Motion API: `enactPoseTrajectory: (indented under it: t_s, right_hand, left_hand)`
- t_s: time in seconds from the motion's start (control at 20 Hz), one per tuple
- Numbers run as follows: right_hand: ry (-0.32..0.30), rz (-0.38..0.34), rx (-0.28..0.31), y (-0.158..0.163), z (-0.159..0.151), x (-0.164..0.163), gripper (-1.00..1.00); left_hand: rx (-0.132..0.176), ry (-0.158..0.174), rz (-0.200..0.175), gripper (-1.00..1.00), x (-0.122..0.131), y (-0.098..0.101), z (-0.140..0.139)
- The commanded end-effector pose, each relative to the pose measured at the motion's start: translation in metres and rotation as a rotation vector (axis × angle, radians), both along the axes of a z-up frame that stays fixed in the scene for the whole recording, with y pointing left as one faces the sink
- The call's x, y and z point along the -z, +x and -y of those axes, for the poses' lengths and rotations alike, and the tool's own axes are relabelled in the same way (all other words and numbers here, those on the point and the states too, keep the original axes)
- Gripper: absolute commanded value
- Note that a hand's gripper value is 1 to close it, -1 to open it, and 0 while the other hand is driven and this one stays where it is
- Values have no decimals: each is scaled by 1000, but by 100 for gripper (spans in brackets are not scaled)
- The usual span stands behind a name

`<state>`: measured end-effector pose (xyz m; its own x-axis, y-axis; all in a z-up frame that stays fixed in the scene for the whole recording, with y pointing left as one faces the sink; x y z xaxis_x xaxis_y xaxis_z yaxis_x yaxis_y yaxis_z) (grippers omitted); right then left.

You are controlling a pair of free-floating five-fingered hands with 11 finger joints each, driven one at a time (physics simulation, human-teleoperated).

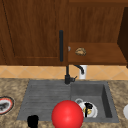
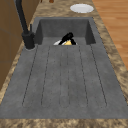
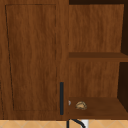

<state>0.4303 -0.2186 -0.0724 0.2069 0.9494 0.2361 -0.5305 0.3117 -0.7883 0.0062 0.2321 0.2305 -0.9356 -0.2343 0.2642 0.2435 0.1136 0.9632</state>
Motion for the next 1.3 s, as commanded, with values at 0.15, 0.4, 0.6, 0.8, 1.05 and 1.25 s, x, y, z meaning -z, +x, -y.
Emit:
enactPoseTrajectory:
  t_s: [0.15, 0.4, 0.6, 0.8, 1.05, 1.25]
  right_hand:
    - [11, -17, -7, 6, 8, 25, -100]
    - [5, -33, -28, 11, 7, 14, 100]
    - [42, 15, 23, 13, 12, 4, 100]
    - [42, 46, 42, 13, 12, -2, 100]
    - [-5, 112, 56, 2, 12, -31, 100]
    - [-15, 96, 50, -14, 15, -56, 100]
  left_hand:
    - [0, 0, 0, 0, 0, 0, 0]
    - [0, 0, 0, 0, 0, 0, 0]
    - [0, 0, 0, 0, 0, 0, 0]
    - [0, 0, 0, 0, 0, 0, 0]
    - [0, 0, 0, 0, 0, 0, 0]
    - [0, 0, 0, 0, 0, 0, 0]
